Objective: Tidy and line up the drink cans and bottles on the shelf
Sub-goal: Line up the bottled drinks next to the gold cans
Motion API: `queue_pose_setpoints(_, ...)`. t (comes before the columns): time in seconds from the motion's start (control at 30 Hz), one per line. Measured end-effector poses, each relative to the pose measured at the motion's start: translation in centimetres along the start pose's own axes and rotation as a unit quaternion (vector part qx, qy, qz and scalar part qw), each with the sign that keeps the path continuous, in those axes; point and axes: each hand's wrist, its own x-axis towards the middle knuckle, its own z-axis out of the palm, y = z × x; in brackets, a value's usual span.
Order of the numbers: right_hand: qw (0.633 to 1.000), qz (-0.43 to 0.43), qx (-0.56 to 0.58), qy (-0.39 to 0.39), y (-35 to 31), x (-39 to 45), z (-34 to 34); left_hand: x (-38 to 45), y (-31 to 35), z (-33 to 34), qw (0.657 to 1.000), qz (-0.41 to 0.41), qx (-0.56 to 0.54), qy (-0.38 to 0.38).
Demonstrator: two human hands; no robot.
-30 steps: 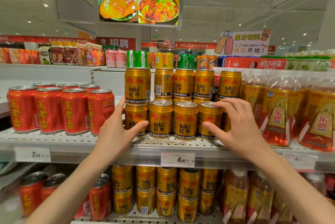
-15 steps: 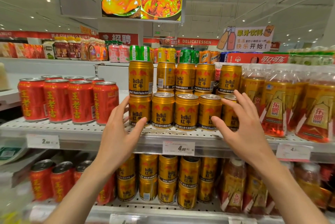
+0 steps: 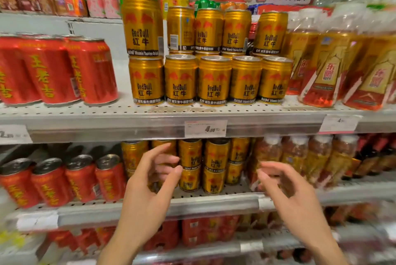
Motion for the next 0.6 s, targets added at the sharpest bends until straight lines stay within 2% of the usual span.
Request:
queue_pose_setpoints(0.1, 0.997, 0.078, 0.001, -0.011, 2.7, -1.1, -0.2, -1.1, -2.1, 1.5, 0.997, -0.065, -0.019, -0.031)
queue_pose_setpoints(0.23, 0.991, 0.136, 0.001, -0.008, 4.6, -1.9, -2.7, -2.4, -3.6, 4.2, 0.989, -0.131, -0.055, -0.039)
queue_pose_setpoints(0.33, 0.991, 0.131, 0.001, 0.009, 5.4, -1.7, -5.1, -3.3, -3.2, 6.9, 0.982, -0.164, -0.074, -0.055)
queue_pose_setpoints(0.47, 0.994, 0.112, 0.01, 0.001, 6.2, -0.4, -8.8, -4.1, -1.7, 11.3, 0.981, -0.17, -0.062, -0.068)
queue_pose_setpoints(0.6, 0.995, 0.091, -0.004, -0.026, 7.4, 1.4, -13.9, -4.3, 0.5, 16.7, 0.985, -0.162, -0.054, -0.038)
